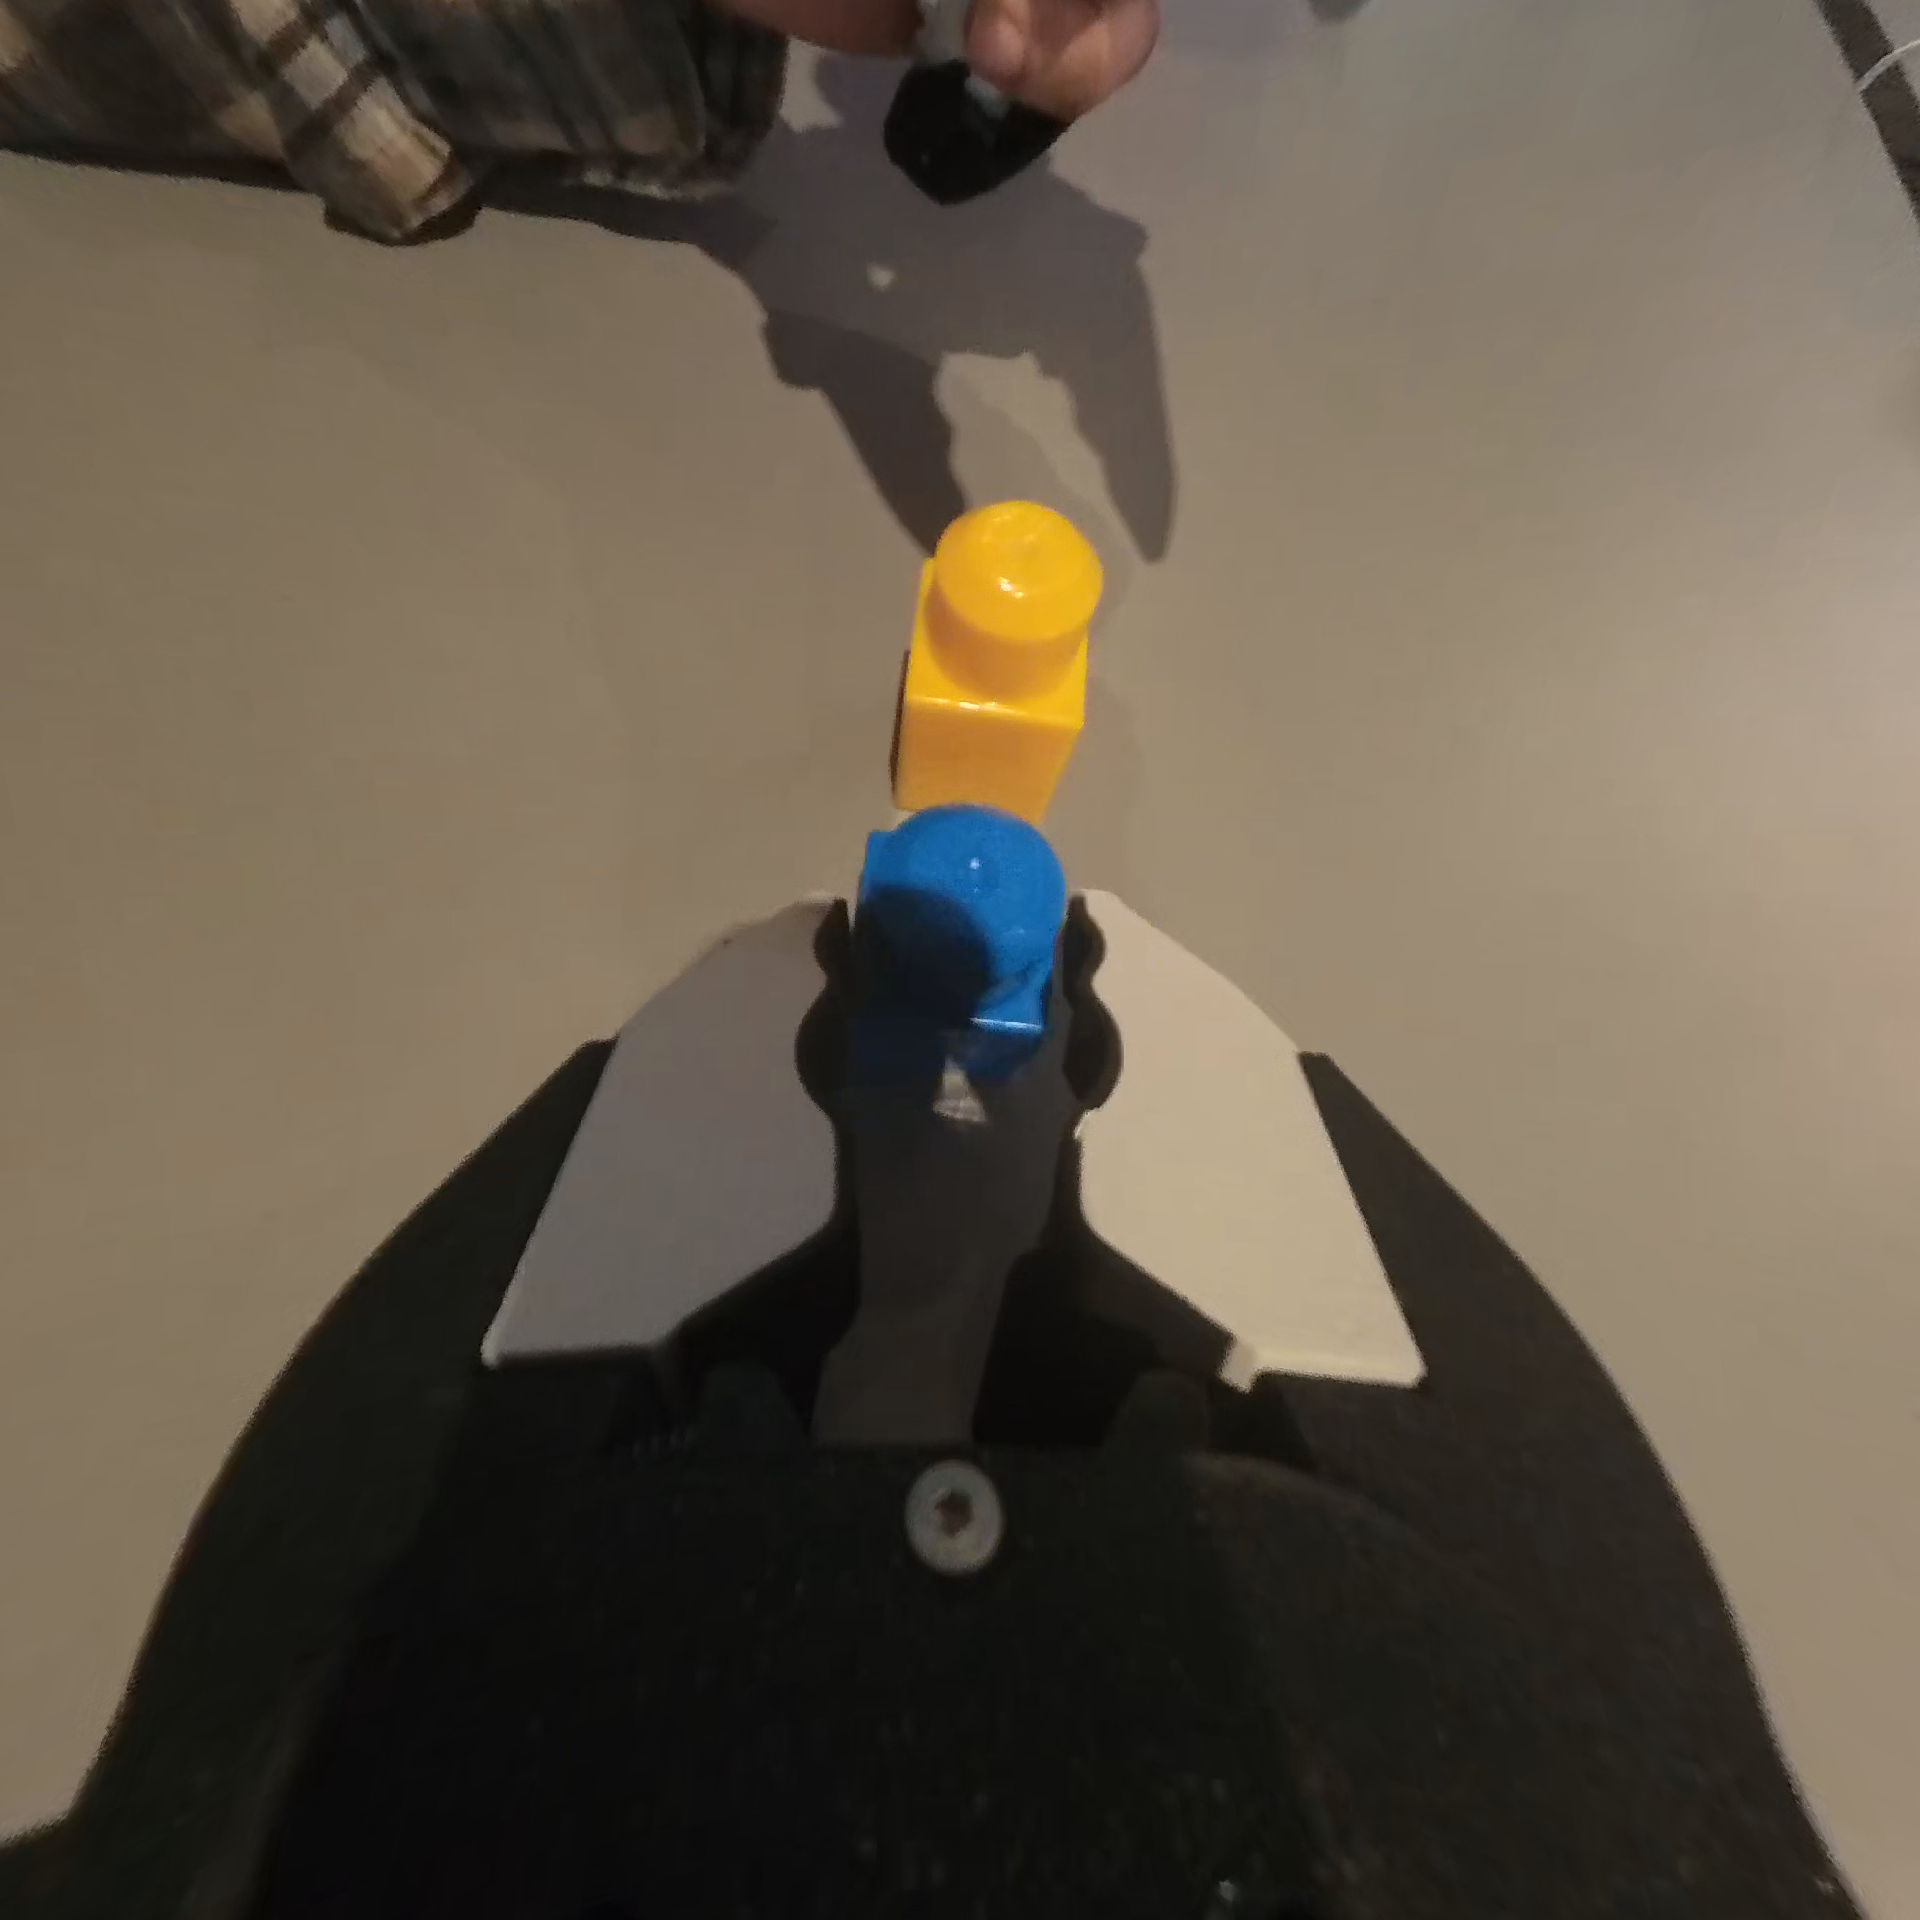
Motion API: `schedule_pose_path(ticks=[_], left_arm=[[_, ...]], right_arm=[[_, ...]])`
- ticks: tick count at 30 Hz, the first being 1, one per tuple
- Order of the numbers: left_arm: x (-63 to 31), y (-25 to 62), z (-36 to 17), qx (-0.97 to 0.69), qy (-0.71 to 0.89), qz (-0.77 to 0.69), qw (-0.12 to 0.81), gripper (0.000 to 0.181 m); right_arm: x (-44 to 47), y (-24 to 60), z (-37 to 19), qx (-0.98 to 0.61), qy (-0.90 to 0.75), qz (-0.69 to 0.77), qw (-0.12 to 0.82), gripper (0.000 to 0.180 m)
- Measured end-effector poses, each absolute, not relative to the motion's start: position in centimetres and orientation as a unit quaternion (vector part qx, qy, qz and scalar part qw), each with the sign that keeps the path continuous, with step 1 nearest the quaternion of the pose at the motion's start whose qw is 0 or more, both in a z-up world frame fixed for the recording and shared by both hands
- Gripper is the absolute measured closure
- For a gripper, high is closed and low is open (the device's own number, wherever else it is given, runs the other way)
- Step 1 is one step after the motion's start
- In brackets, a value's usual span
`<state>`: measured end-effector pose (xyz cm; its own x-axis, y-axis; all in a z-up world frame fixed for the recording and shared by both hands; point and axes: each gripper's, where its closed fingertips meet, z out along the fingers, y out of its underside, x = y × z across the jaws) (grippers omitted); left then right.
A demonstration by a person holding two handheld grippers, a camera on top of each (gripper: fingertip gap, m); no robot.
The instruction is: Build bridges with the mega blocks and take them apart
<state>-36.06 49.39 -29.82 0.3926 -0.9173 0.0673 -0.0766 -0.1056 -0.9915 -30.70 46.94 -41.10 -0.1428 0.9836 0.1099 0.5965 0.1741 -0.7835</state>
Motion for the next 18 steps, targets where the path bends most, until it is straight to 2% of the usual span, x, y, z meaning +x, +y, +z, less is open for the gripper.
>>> schedule_pose_path(ticks=[9, 15, 18], left_arm=[[-36.2, 49.4, -29.8, -0.634, 0.39, -0.389, 0.542, 0.139], [-36.4, 49.5, -29.6, -0.634, 0.385, -0.391, 0.545, 0.139], [-36.4, 49.6, -29.8, -0.636, 0.385, -0.391, 0.543, 0.139]], right_arm=[[-30.5, 47.4, -39.0, -0.584, -0.643, 0.33, 0.369, 0.116], [-29.0, 47.8, -37.2, -0.626, -0.58, 0.325, 0.407, 0.115], [-28.7, 47.4, -36.8, -0.652, -0.538, 0.356, 0.398, 0.121]])
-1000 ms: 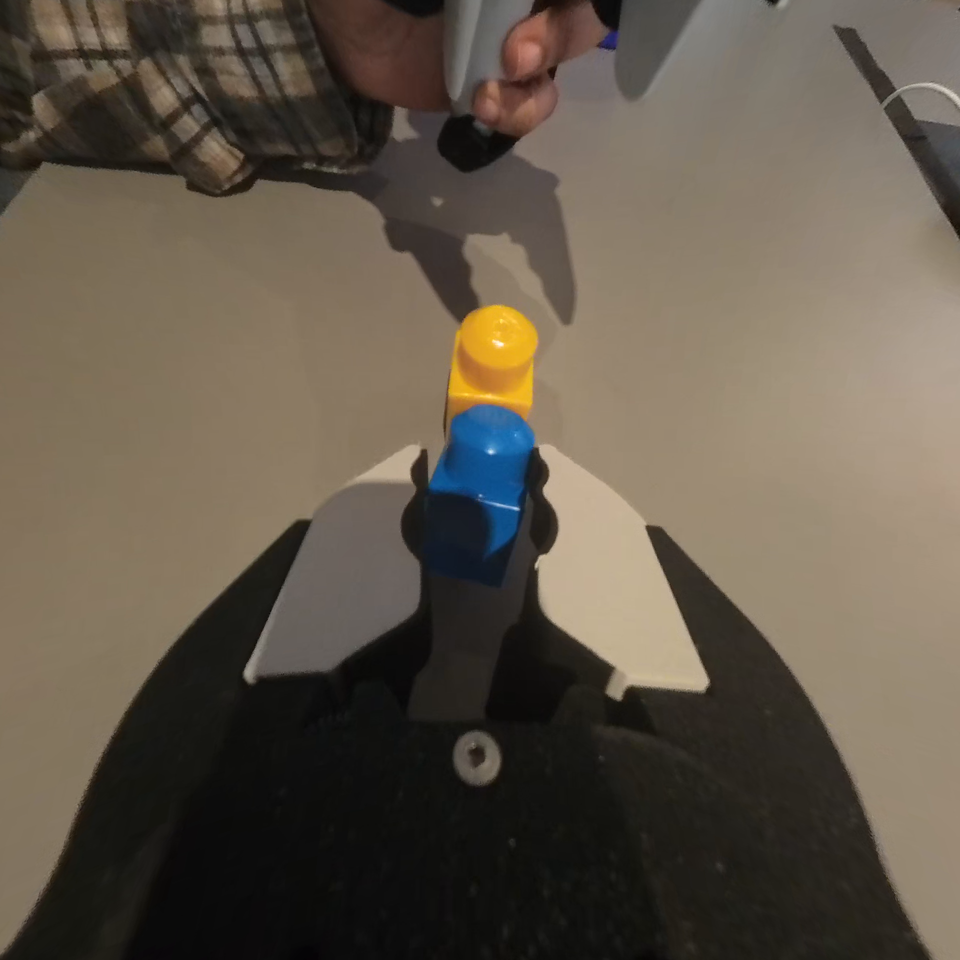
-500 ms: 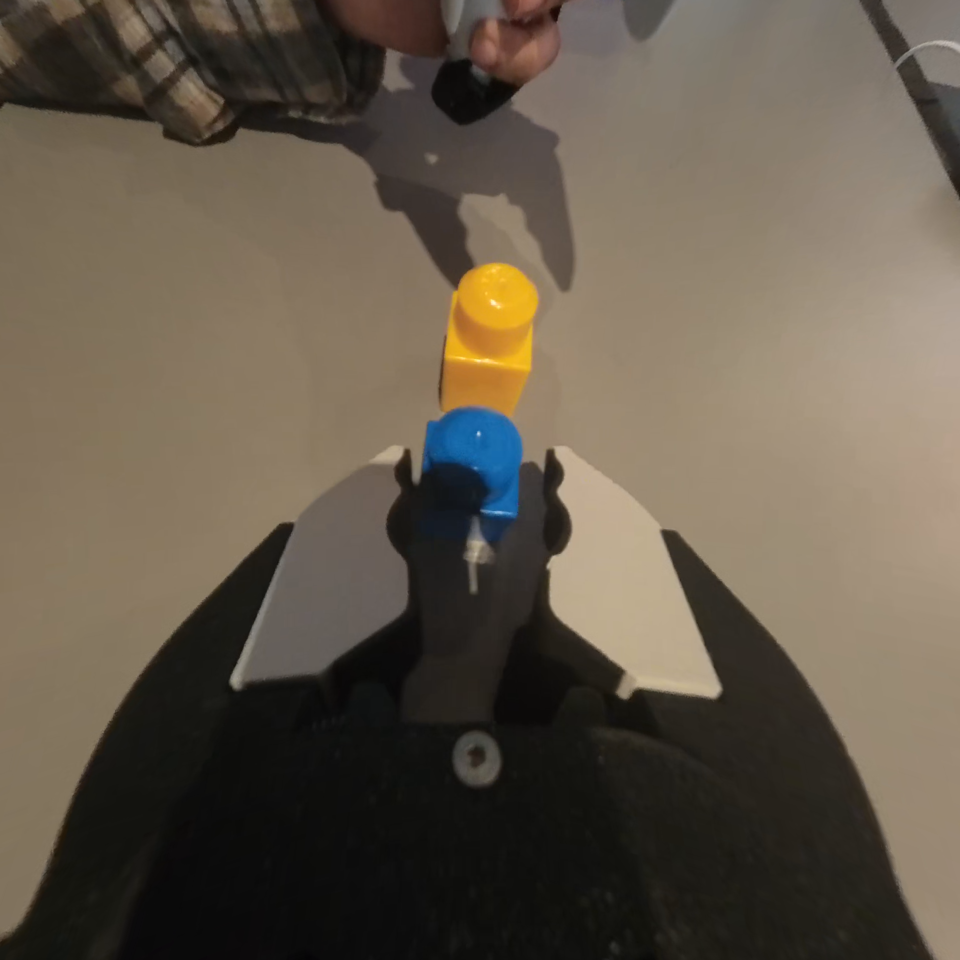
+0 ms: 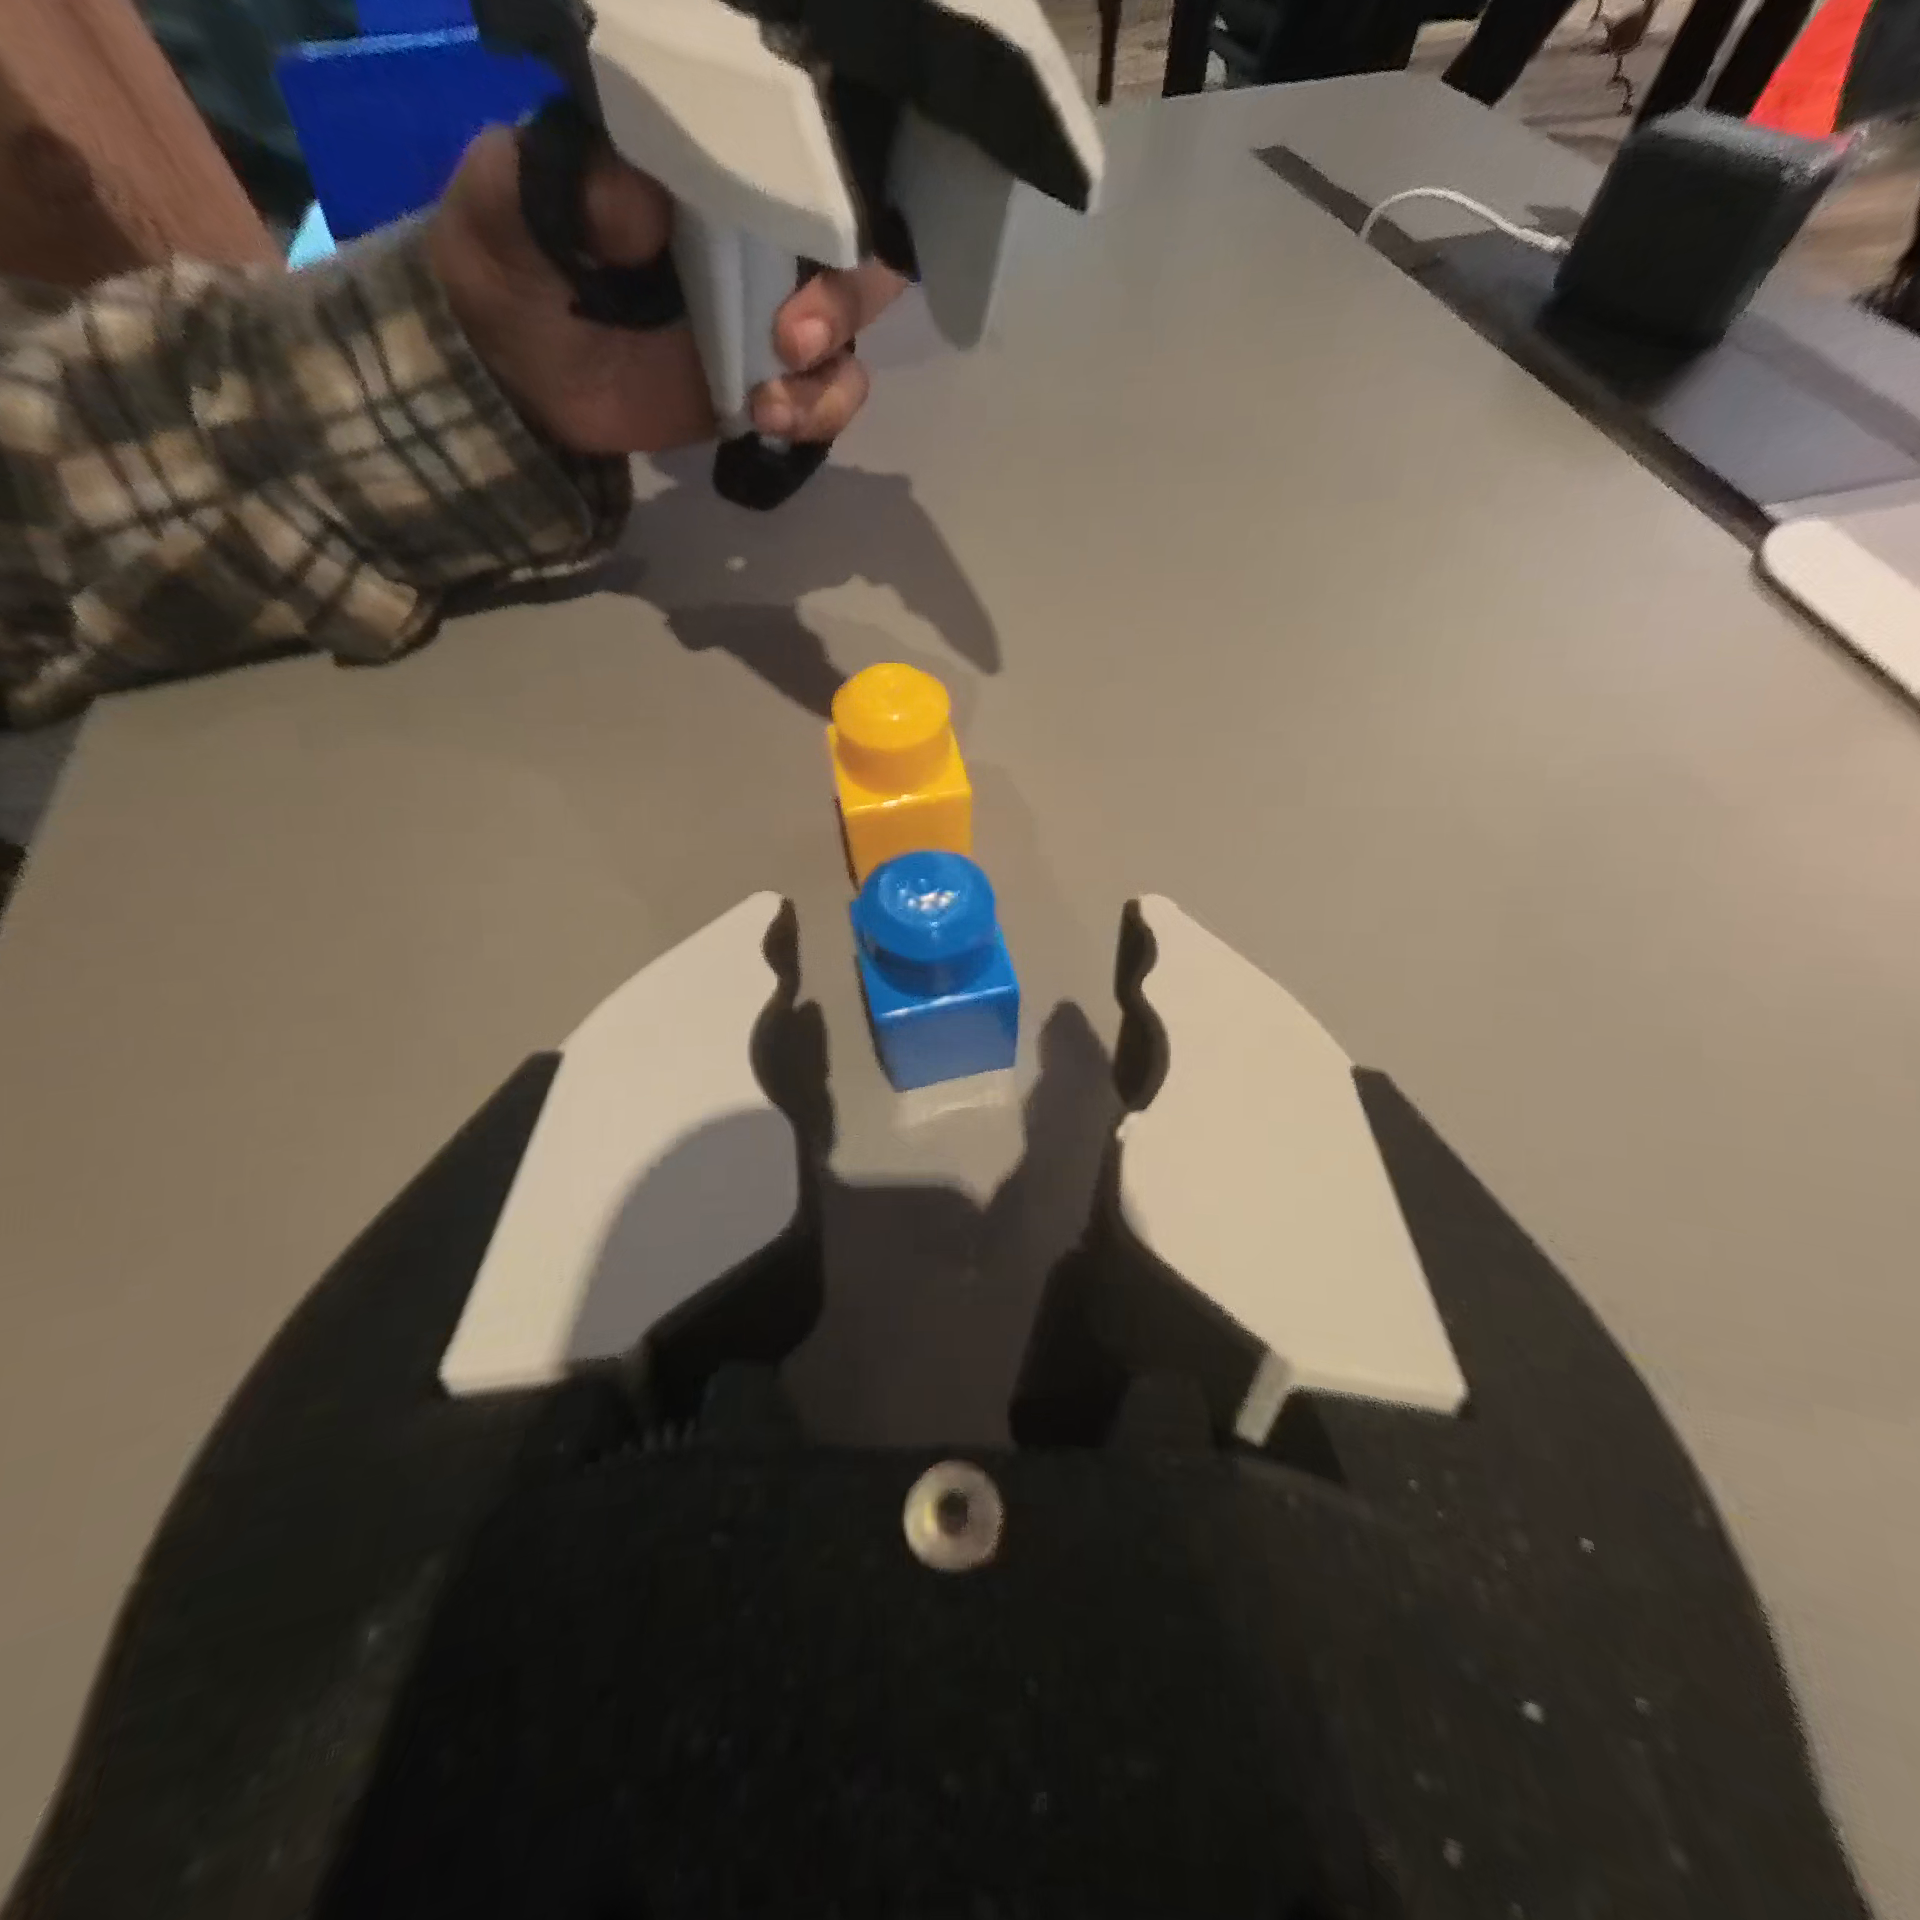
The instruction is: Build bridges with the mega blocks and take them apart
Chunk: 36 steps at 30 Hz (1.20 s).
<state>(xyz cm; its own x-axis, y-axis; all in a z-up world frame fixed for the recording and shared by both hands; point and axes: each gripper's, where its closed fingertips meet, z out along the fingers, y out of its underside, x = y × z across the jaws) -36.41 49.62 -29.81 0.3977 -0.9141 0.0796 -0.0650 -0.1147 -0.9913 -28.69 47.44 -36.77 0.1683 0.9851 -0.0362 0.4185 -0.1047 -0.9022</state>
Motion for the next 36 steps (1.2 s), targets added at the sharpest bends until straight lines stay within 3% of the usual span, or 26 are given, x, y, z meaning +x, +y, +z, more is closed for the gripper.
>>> schedule_pose_path(ticks=[9, 14, 16, 36], left_arm=[[-36.3, 49.7, -30.2, -0.64, 0.388, -0.388, 0.537, 0.139], [-36.0, 49.5, -30.2, -0.638, 0.394, -0.388, 0.536, 0.139], [-35.9, 49.4, -30.2, -0.638, 0.396, -0.387, 0.536, 0.139], [-36.2, 49.3, -29.6, -0.633, 0.392, -0.388, 0.543, 0.139]], right_arm=[[-29.2, 46.5, -40.5, -0.682, -0.569, 0.319, 0.329, 0.126], [-29.8, 47.0, -41.2, -0.662, -0.609, 0.276, 0.338, 0.128], [-30.0, 47.1, -41.2, -0.648, -0.625, 0.271, 0.339, 0.143], [-32.2, 47.6, -41.1, -0.625, -0.648, 0.279, 0.334, 0.143]])
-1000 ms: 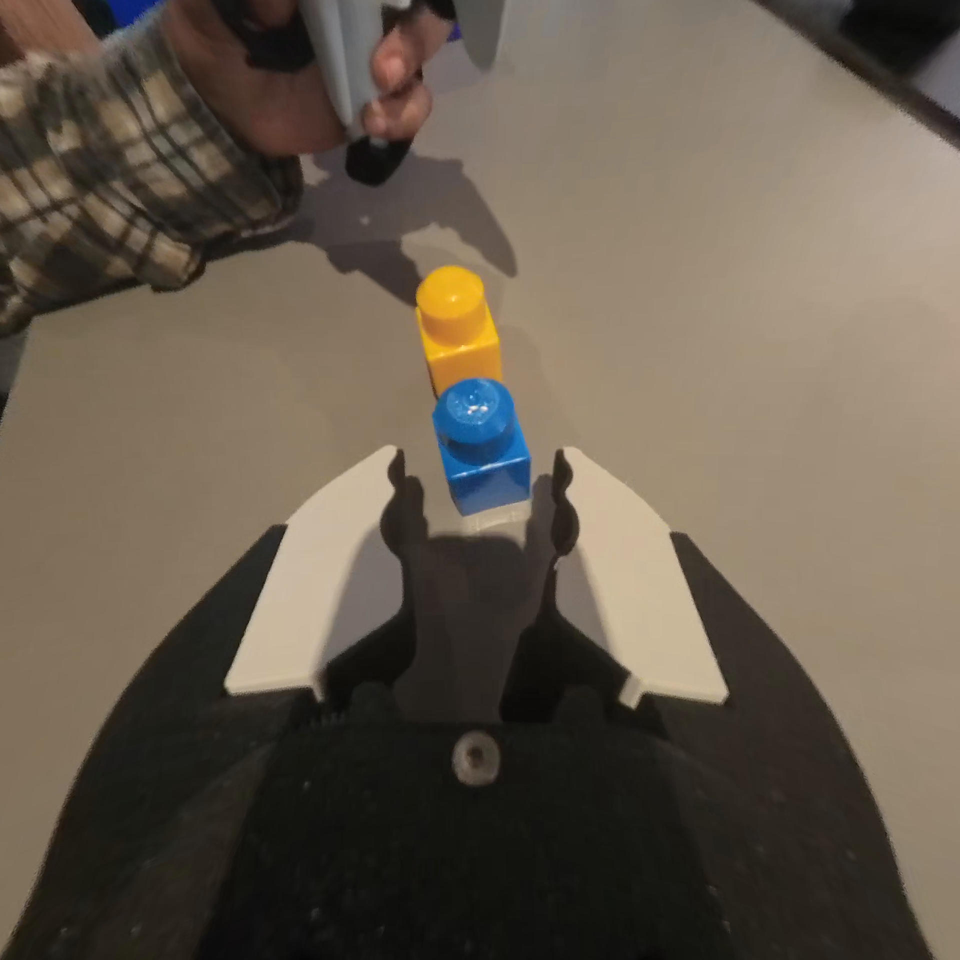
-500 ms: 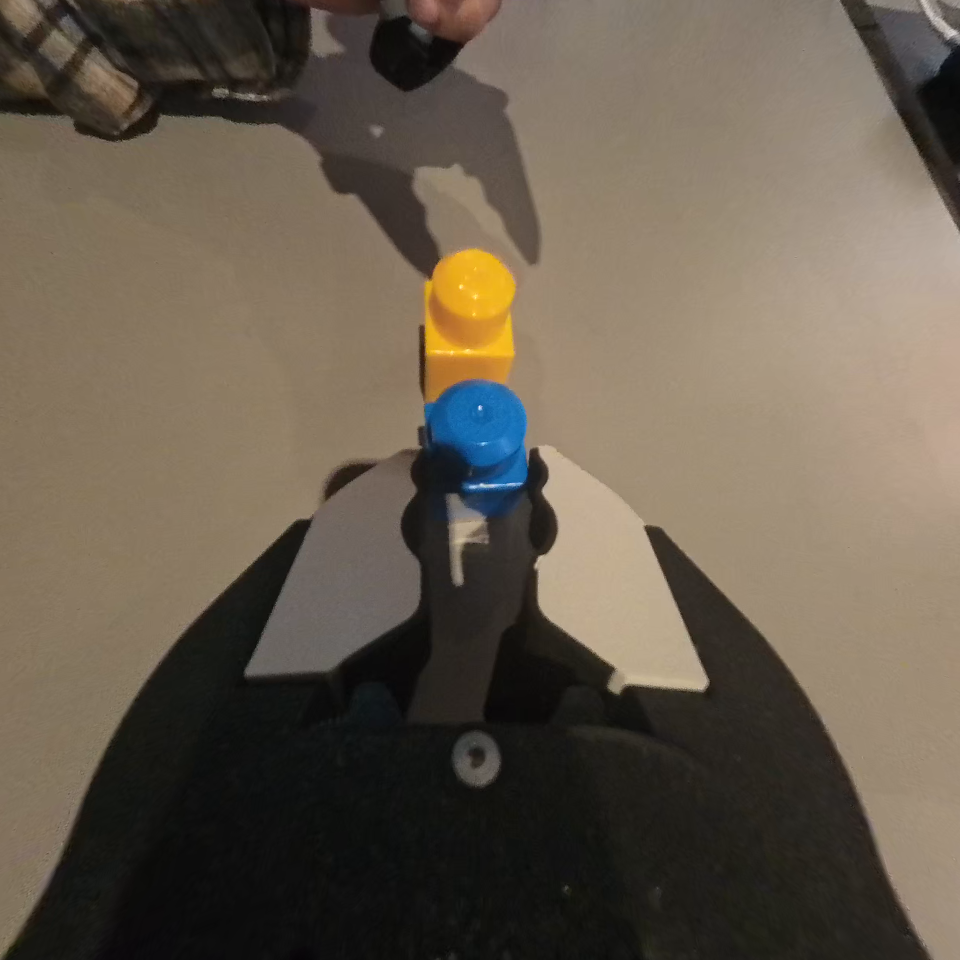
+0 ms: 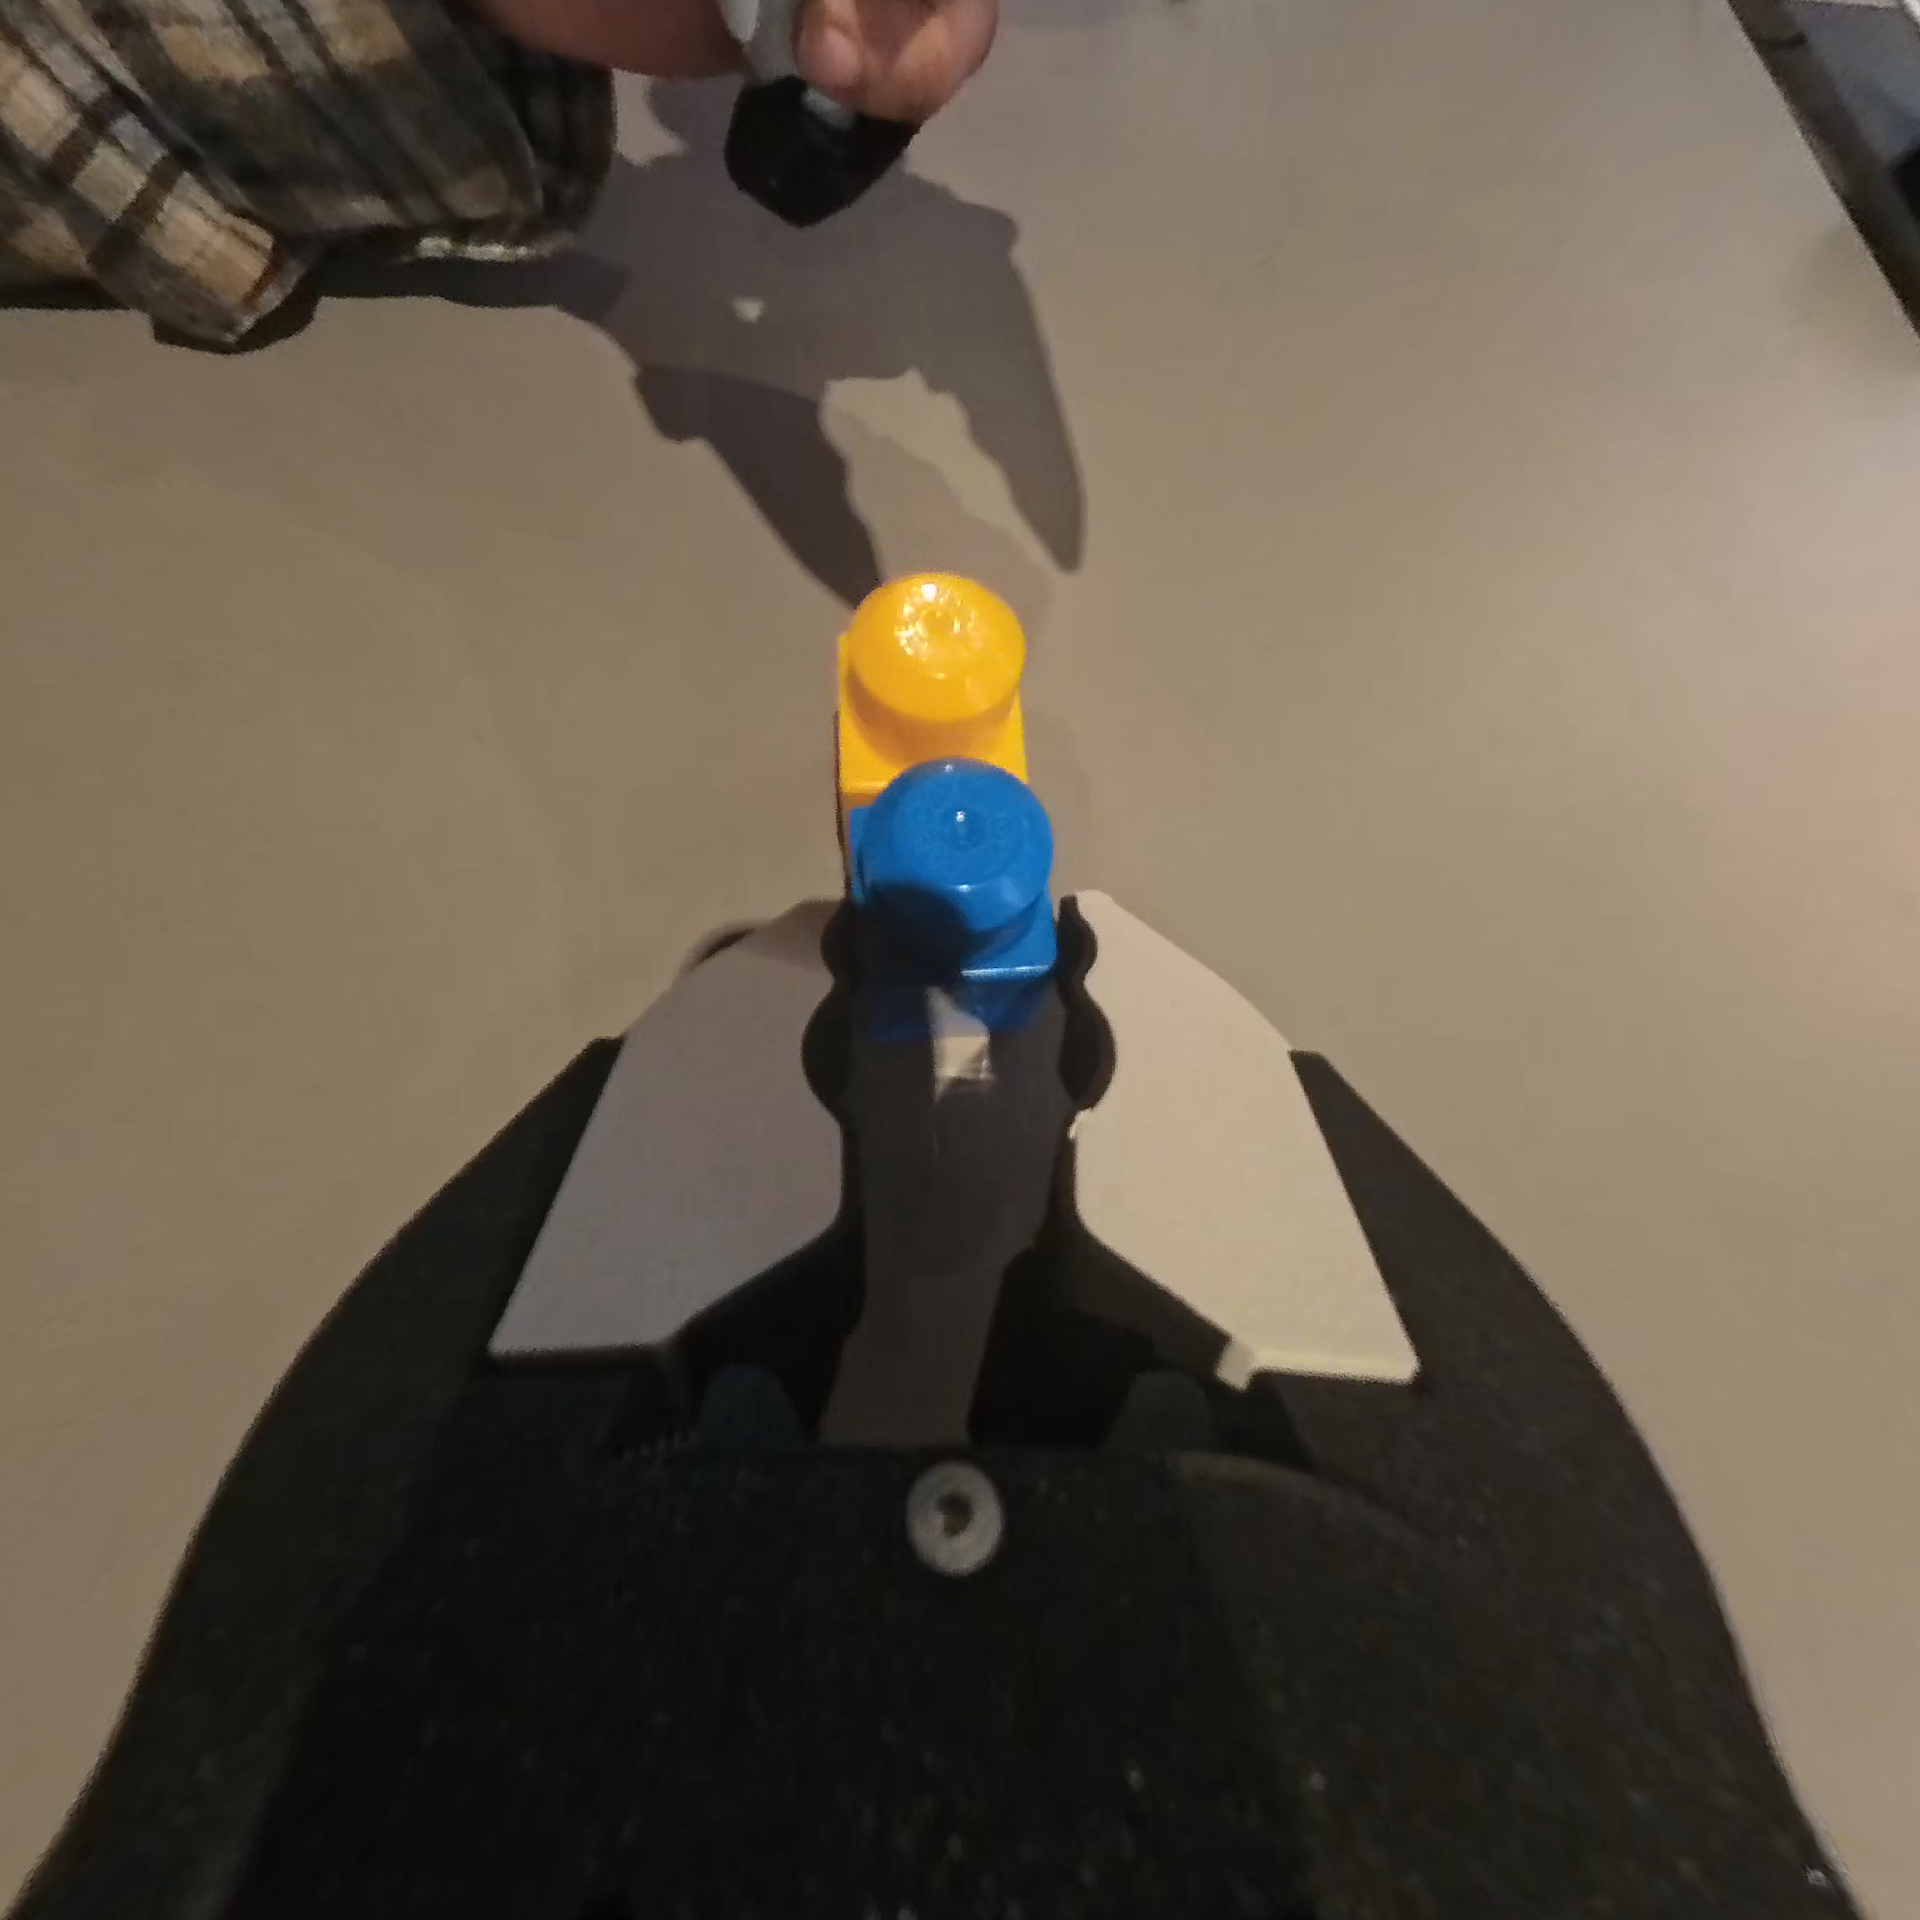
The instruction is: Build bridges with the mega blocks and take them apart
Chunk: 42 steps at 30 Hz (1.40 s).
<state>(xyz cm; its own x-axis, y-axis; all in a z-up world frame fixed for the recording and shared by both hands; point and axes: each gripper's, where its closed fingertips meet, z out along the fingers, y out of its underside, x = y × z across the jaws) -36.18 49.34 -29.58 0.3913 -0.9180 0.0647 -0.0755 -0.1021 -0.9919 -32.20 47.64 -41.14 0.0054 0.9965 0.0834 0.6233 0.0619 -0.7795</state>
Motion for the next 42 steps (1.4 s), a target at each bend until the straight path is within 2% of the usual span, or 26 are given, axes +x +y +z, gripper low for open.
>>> schedule_pose_path(ticks=[21, 33, 42], left_arm=[[-36.0, 49.3, -29.8, -0.634, 0.396, -0.391, 0.538, 0.139], [-36.0, 49.3, -29.8, -0.627, 0.395, -0.393, 0.545, 0.135], [-36.0, 49.7, -29.8, -0.624, 0.389, -0.385, 0.558, 0.119]], right_arm=[[-32.4, 47.5, -41.3, -0.631, -0.642, 0.282, 0.332, 0.143], [-32.1, 47.6, -40.2, -0.624, -0.625, 0.296, 0.363, 0.114], [-31.5, 47.5, -39.1, -0.614, -0.609, 0.315, 0.39, 0.104]])
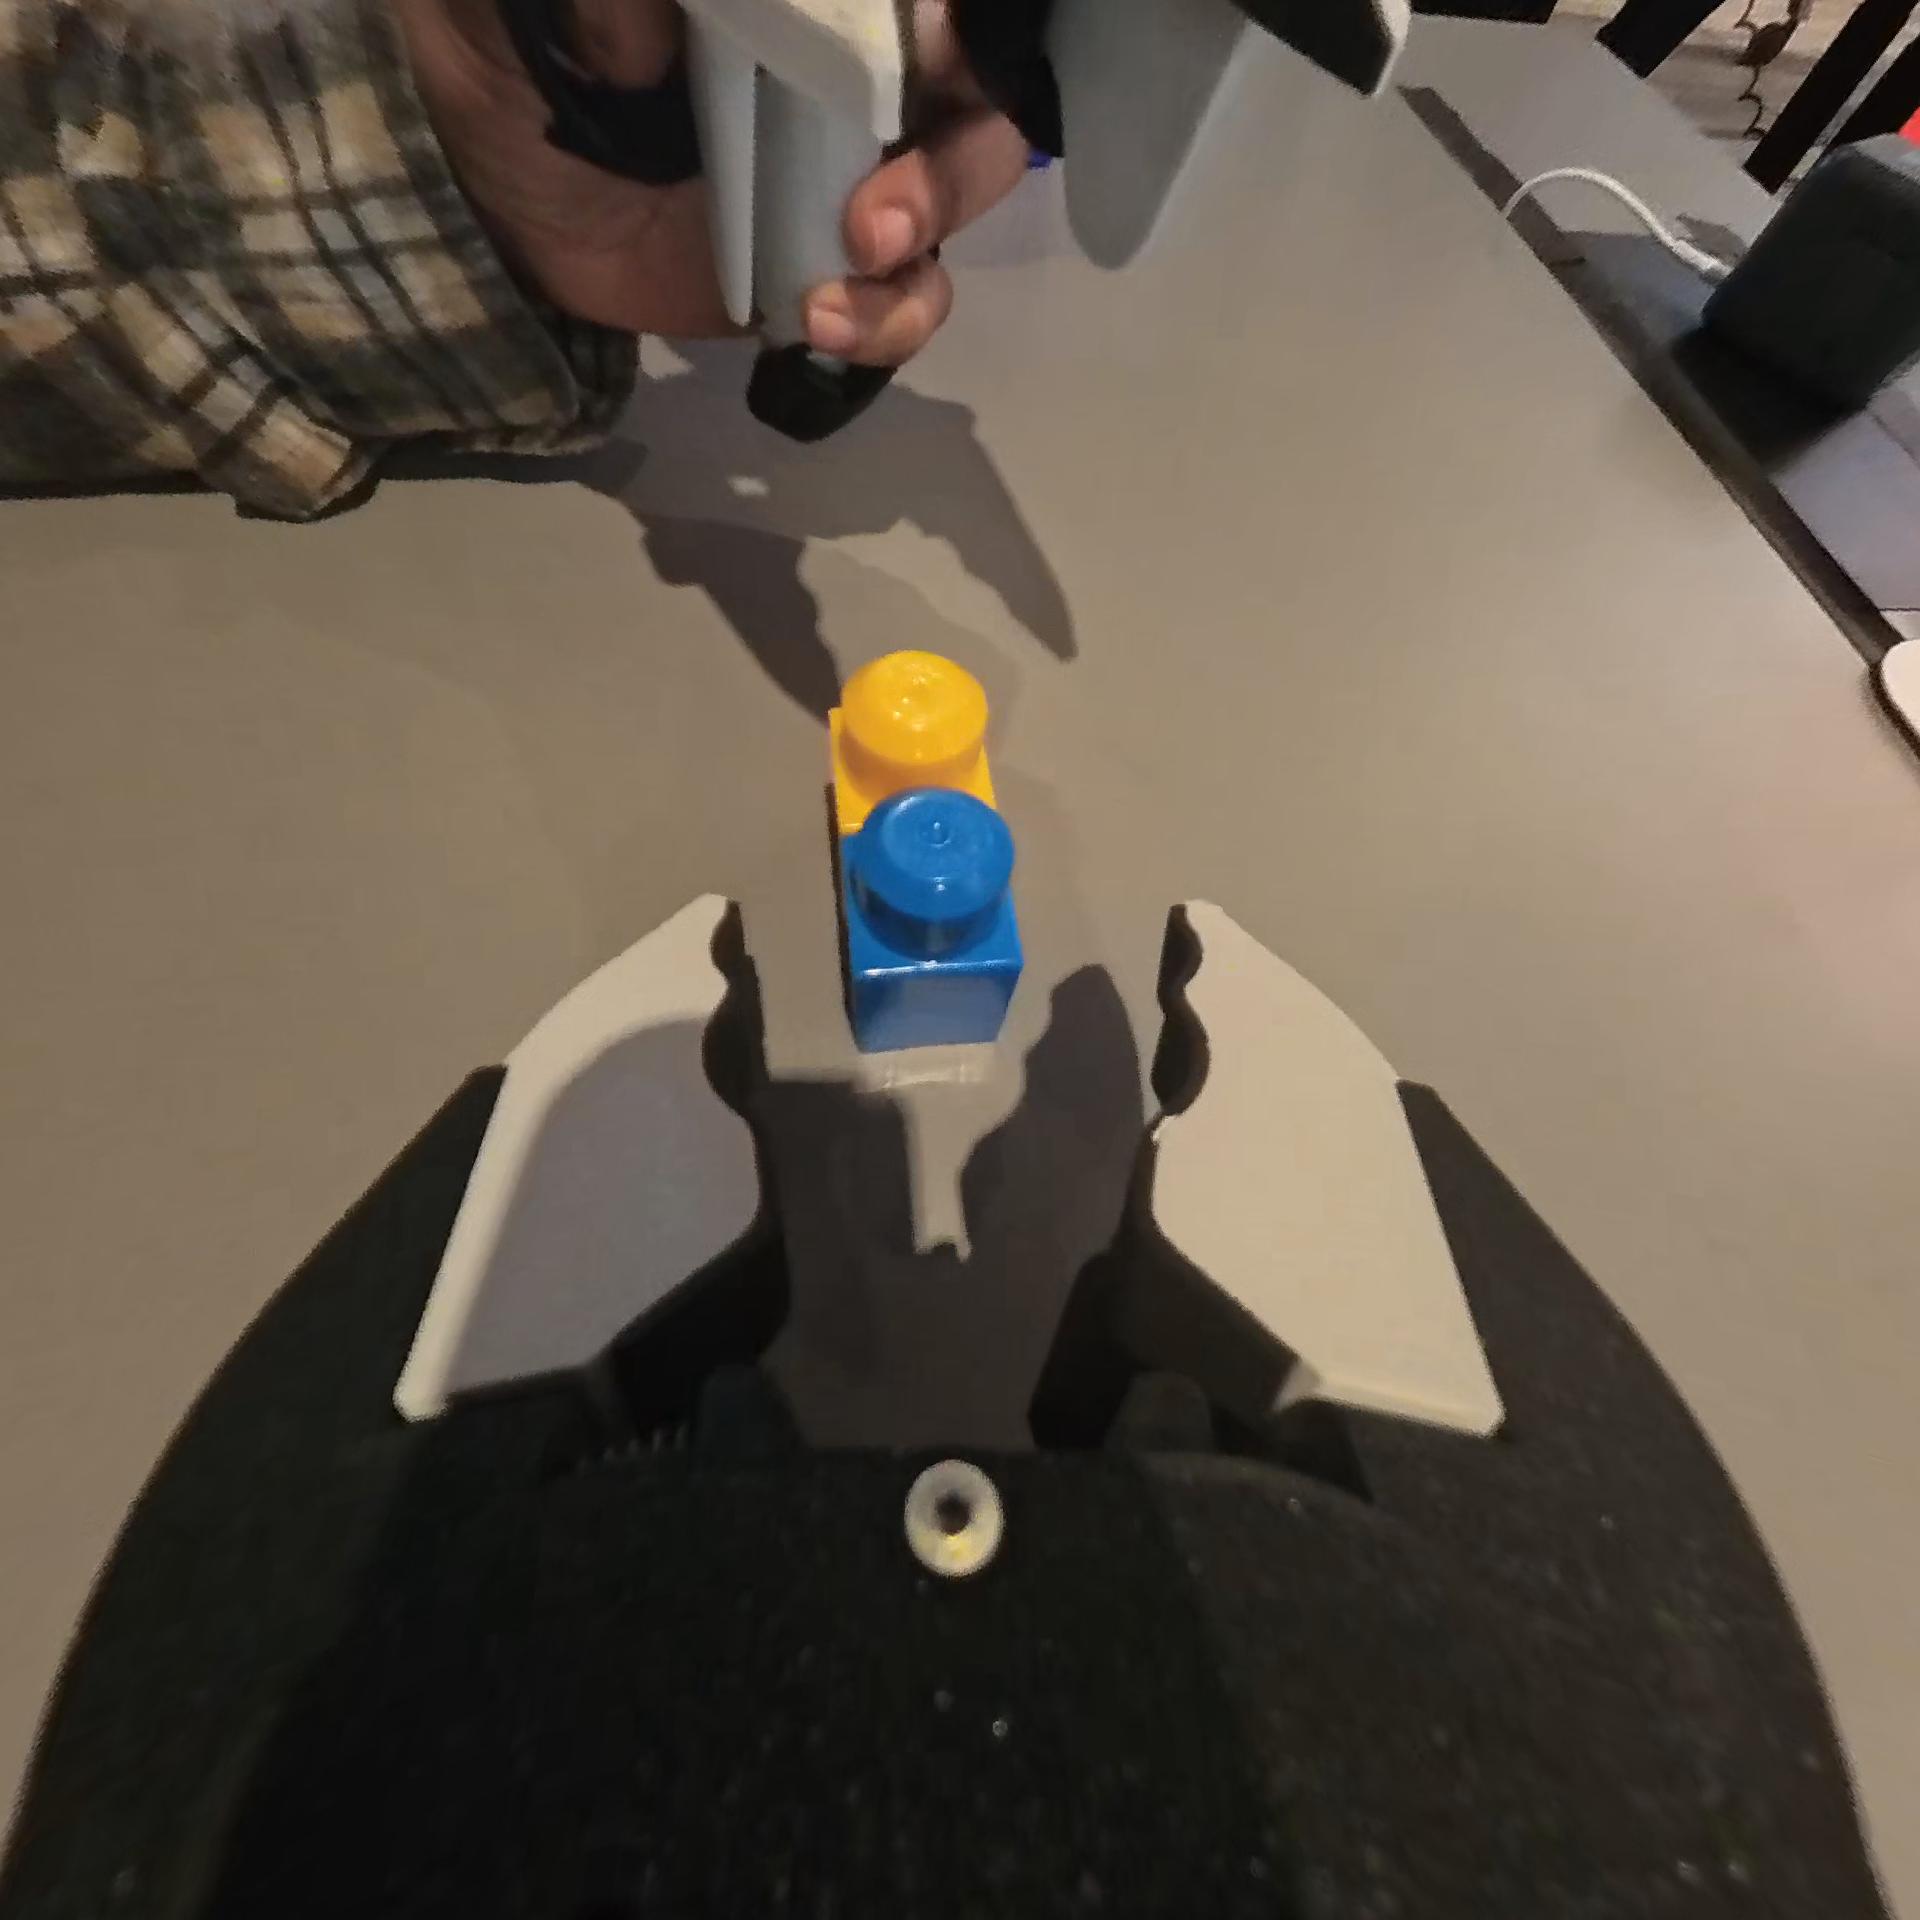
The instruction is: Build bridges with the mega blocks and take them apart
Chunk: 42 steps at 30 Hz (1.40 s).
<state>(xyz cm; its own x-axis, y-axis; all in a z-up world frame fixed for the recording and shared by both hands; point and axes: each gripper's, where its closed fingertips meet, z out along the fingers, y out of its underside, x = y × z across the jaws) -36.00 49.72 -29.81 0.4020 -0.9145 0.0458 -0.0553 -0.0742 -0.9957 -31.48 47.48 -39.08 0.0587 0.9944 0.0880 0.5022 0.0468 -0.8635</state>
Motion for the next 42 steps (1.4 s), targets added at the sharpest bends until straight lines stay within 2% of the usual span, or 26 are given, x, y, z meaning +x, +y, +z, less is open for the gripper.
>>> schedule_pose_path(ticks=[18, 24, 27, 33, 42], left_arm=[[-37.4, 49.7, -30.4, -0.628, 0.406, -0.369, 0.552, 0.111], [-39.3, 50.2, -31.6, -0.644, 0.407, -0.355, 0.542, 0.113], [-39.9, 50.5, -31.6, -0.647, 0.403, -0.354, 0.542, 0.113], [-41.3, 51.0, -32.1, -0.658, 0.402, -0.336, 0.541, 0.114], [-42.6, 51.1, -31.8, -0.66, 0.394, -0.333, 0.546, 0.115]], right_arm=[[-31.8, 46.5, -38.7, -0.584, -0.629, 0.326, 0.396, 0.098], [-32.1, 47.0, -39.2, -0.604, -0.678, 0.285, 0.307, 0.108], [-32.1, 46.8, -38.8, -0.617, -0.707, 0.256, 0.23, 0.121], [-32.4, 46.5, -38.3, -0.624, -0.76, 0.155, 0.1, 0.121], [-33.1, 46.2, -40.4, -0.628, -0.771, 0.103, 0.031, 0.124]])
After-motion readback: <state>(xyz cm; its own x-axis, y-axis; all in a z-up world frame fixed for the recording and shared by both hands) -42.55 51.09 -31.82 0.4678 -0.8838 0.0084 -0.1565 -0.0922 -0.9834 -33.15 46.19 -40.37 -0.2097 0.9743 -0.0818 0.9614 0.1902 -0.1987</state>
